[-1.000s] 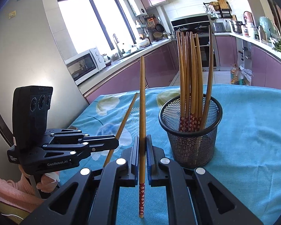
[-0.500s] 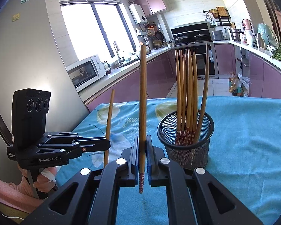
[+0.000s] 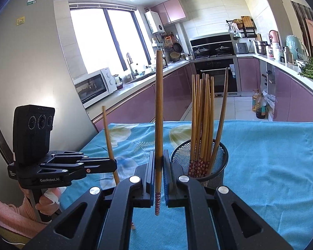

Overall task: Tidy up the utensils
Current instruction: 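Bring both upright chopsticks over the mesh cup opening, then lower both chopsticks into the mesh cup and open both grippers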

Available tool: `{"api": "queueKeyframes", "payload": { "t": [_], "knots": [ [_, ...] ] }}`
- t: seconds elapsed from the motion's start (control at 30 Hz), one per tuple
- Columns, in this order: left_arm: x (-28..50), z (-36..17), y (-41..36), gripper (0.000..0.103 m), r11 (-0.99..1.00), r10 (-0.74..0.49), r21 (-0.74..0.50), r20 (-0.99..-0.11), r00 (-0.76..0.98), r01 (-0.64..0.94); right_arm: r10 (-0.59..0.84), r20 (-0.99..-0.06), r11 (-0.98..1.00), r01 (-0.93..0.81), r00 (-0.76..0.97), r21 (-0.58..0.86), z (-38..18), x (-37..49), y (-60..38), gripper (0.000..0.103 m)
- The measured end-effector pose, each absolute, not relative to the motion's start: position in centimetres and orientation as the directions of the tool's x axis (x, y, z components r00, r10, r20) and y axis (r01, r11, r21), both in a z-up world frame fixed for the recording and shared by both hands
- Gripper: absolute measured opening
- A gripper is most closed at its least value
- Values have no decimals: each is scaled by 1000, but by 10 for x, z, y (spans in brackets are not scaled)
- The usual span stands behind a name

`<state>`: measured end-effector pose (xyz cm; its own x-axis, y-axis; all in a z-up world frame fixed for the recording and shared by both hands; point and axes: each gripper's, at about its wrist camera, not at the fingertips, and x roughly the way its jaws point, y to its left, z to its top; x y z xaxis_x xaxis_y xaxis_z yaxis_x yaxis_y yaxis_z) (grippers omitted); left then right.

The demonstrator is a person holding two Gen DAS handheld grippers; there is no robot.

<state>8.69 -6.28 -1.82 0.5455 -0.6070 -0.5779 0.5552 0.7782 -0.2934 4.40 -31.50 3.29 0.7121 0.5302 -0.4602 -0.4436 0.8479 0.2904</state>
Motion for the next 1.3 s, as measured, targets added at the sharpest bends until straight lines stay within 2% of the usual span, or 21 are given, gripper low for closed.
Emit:
{"api": "queueKeyframes", "payload": {
  "t": [0.7,1.3],
  "knots": [
    [84,35,-64,7,754,-646,-267,-467,604,600,480,-380,877,-436,791,201,77,37,-332,6],
    [92,78,-79,7,739,-668,-241,-381,639,629,460,-345,888,-432,818,160,91,46,-332,6]
  ]
}}
